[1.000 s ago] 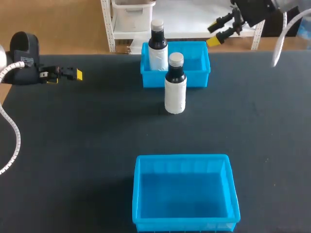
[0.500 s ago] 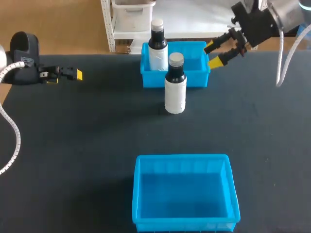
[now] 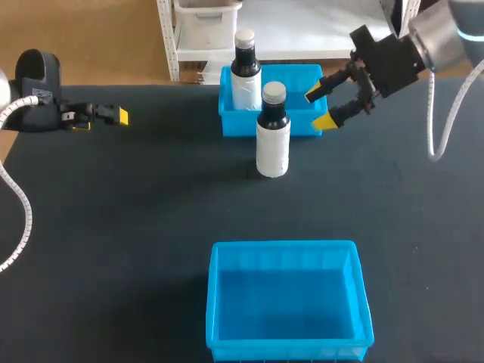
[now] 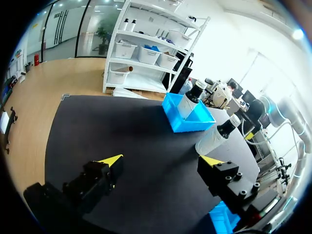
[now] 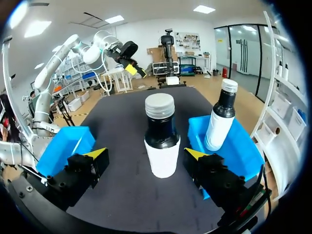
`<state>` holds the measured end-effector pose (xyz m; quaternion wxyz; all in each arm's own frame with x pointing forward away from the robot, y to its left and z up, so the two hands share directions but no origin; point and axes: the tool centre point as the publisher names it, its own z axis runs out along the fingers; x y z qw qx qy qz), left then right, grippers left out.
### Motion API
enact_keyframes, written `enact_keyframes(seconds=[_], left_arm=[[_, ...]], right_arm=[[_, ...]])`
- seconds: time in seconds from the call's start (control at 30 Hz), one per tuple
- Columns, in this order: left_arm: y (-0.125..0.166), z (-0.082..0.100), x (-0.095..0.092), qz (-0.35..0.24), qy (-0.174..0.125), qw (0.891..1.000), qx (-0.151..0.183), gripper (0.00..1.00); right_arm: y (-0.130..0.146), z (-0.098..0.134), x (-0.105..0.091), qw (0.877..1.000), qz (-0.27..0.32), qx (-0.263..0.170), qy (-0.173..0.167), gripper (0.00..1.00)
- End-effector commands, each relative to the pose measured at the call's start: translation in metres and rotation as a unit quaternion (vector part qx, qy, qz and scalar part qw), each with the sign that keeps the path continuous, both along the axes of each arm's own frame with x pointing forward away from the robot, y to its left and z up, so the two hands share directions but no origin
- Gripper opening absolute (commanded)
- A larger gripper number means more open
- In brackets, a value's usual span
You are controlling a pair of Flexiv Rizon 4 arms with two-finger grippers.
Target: Pick up the bottle, and place it in the far bin if it is heavy, or in the near bin if it is light.
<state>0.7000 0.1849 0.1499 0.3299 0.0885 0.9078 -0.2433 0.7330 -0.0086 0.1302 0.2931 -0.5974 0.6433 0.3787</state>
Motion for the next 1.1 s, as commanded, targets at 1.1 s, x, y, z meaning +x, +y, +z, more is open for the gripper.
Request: enact_keyframes(seconds=[1.1], left_arm=[[0.0, 0.0, 0.0, 0.0, 0.0, 1.0, 0.0, 1.0]], right_arm=[[0.056, -0.005, 0.025, 0.997, -0.031, 0.005, -0.064, 1.0]])
